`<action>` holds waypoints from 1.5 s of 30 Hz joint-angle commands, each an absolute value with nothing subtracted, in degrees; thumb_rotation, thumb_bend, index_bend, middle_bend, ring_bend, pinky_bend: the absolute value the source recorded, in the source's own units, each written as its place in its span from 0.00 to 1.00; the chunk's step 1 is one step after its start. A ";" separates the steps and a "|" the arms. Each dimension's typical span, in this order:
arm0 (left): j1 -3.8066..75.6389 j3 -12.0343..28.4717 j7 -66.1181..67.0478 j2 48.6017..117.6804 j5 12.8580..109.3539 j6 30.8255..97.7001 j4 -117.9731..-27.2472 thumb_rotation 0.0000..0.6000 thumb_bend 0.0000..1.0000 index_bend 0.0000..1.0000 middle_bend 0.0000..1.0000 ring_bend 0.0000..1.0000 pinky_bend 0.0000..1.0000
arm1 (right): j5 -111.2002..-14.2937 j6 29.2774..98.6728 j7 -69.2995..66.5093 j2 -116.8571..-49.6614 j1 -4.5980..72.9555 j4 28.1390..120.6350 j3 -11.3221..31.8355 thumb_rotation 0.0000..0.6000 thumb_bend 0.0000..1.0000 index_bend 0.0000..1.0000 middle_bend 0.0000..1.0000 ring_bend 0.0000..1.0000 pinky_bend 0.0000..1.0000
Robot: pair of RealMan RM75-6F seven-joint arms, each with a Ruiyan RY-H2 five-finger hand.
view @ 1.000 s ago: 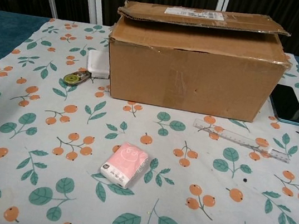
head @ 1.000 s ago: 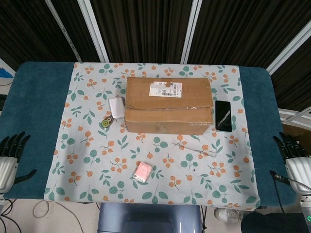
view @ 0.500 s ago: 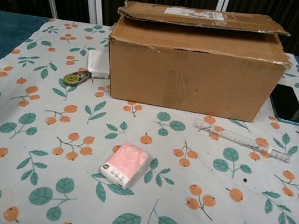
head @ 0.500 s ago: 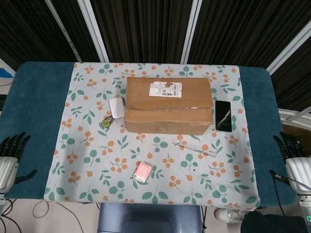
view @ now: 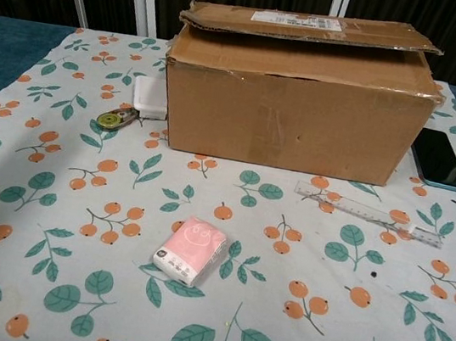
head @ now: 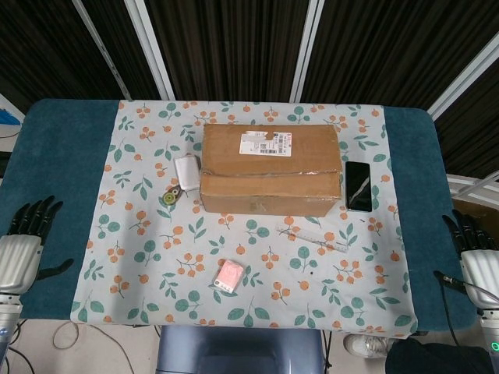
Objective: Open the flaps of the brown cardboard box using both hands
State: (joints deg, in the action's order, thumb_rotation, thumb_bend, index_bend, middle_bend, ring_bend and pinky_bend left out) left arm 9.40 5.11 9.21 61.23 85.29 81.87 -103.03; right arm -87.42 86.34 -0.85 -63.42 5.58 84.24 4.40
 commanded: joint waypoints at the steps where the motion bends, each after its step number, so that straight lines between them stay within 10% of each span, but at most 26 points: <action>1: 12.44 7.76 12.40 59.42 83.40 79.19 -107.41 1.00 0.00 0.00 0.00 0.00 0.00 | -87.31 86.32 -1.07 -63.39 5.55 84.43 4.44 1.00 0.16 0.00 0.00 0.00 0.21; 18: 38.87 23.58 34.64 65.89 58.43 62.64 -110.77 1.00 0.02 0.00 0.00 0.00 0.00 | -84.56 84.18 -5.10 -62.88 5.81 85.79 5.30 1.00 0.16 0.00 0.00 0.00 0.21; 45: 61.61 21.48 48.97 82.39 36.55 59.18 -91.60 1.00 0.11 0.00 0.00 0.00 0.00 | -81.11 80.77 -9.26 -61.89 6.24 87.34 6.15 1.00 0.17 0.00 0.00 0.00 0.21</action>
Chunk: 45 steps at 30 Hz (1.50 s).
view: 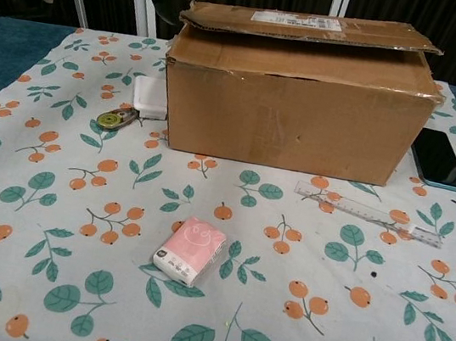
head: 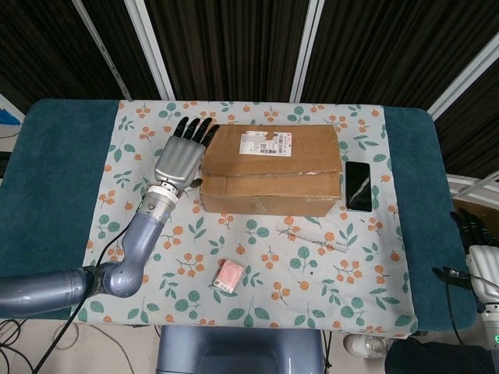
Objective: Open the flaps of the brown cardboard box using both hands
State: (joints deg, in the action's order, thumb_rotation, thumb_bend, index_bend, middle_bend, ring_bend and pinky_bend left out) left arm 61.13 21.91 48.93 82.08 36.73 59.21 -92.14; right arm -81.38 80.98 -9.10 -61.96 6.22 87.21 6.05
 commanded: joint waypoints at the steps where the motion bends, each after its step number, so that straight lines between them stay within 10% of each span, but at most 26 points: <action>1: 61.86 21.29 48.88 82.56 36.52 59.19 -91.21 1.00 0.11 0.00 0.00 0.00 0.00 | -81.02 80.67 -9.31 -61.86 6.25 87.41 6.17 1.00 0.17 0.00 0.00 0.00 0.21; 32: 72.67 22.15 45.19 89.80 38.48 55.07 -73.27 1.00 0.27 0.00 0.00 0.00 0.00 | -79.90 79.68 -10.79 -61.42 6.22 88.06 6.56 1.00 0.18 0.00 0.00 0.00 0.21; 45: 82.52 24.92 41.32 94.54 43.71 48.48 -50.70 1.00 0.27 0.00 0.00 0.00 0.00 | -79.39 78.92 -10.71 -61.04 6.19 88.57 6.44 1.00 0.18 0.00 0.00 0.00 0.21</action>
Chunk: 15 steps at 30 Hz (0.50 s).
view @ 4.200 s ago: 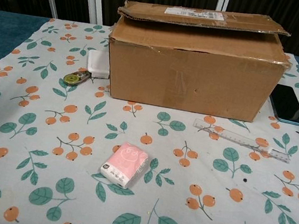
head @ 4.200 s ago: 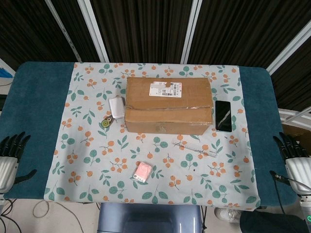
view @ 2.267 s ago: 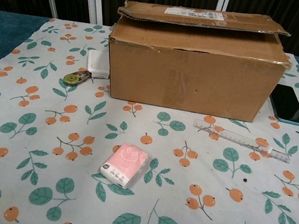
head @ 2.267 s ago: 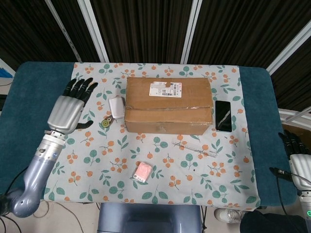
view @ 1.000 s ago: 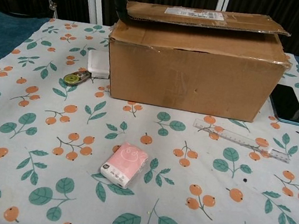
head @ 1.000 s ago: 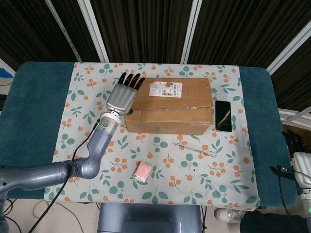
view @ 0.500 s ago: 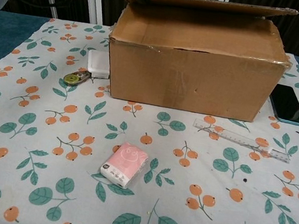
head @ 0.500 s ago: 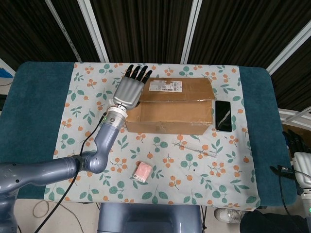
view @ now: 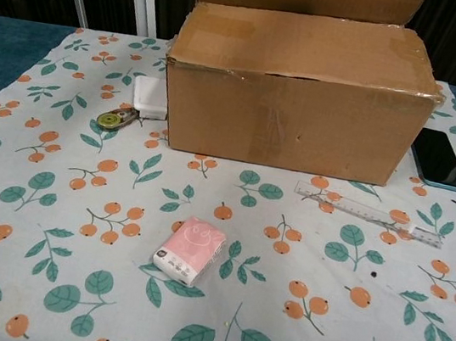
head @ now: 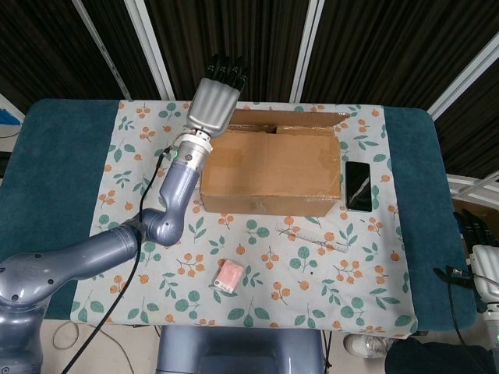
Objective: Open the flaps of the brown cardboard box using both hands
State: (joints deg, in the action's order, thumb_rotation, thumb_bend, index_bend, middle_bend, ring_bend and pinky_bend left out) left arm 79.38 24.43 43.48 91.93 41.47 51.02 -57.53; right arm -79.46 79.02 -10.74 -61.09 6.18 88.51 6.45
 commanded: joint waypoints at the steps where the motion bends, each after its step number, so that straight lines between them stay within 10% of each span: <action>1: 83.08 24.97 40.83 95.20 43.88 47.80 -48.96 1.00 0.27 0.00 0.00 0.00 0.00 | -79.37 78.87 -10.70 -61.00 6.19 88.59 6.43 1.00 0.18 0.00 0.00 0.00 0.21; 15: 89.75 25.72 39.07 104.27 43.56 39.93 -27.82 1.00 0.27 0.00 0.00 0.00 0.00 | -79.22 78.33 -11.37 -60.35 6.04 89.22 6.24 1.00 0.18 0.00 0.00 0.00 0.21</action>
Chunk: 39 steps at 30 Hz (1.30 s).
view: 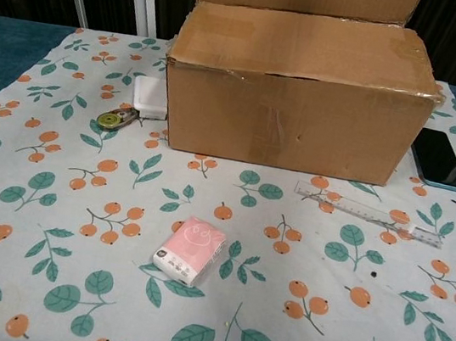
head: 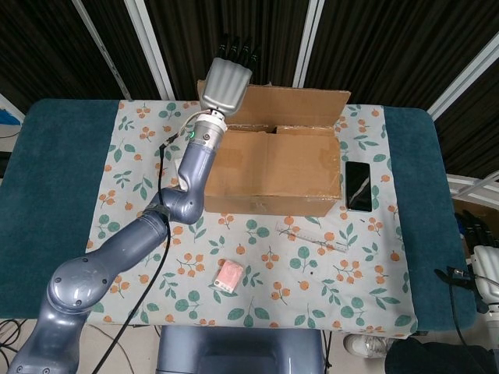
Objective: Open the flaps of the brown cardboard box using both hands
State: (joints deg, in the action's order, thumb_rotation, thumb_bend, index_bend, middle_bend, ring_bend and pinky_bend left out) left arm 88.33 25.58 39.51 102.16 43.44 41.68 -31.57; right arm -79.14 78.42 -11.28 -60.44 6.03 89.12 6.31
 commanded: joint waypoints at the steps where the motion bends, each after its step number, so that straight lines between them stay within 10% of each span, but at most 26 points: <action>1: 89.98 25.78 38.97 104.75 43.55 39.64 -26.72 1.00 0.27 0.00 0.00 0.00 0.00 | -79.26 78.31 -11.39 -60.30 6.04 89.23 6.21 1.00 0.18 0.00 0.00 0.00 0.21; 26: 94.37 27.82 36.43 112.32 46.58 31.13 -7.44 1.00 0.27 0.00 0.00 0.00 0.00 | -77.67 77.08 -11.40 -59.50 5.98 89.94 6.40 1.00 0.18 0.00 0.00 0.00 0.21; 34: 92.57 27.37 29.62 108.34 49.46 31.33 -12.72 1.00 0.30 0.00 0.00 0.00 0.00 | -77.82 77.17 -11.53 -59.39 5.92 89.69 6.39 1.00 0.18 0.00 0.00 0.00 0.21; 39: 85.65 24.69 26.23 97.44 53.35 33.36 -31.45 1.00 0.33 0.00 0.00 0.00 0.00 | -78.68 77.65 -10.57 -59.57 5.90 89.65 6.10 1.00 0.18 0.00 0.00 0.00 0.21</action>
State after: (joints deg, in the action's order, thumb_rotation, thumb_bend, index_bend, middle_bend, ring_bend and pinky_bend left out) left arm 90.59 26.59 28.48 104.82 50.54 31.35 -19.20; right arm -78.62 77.59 -10.62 -59.54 5.90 89.67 6.13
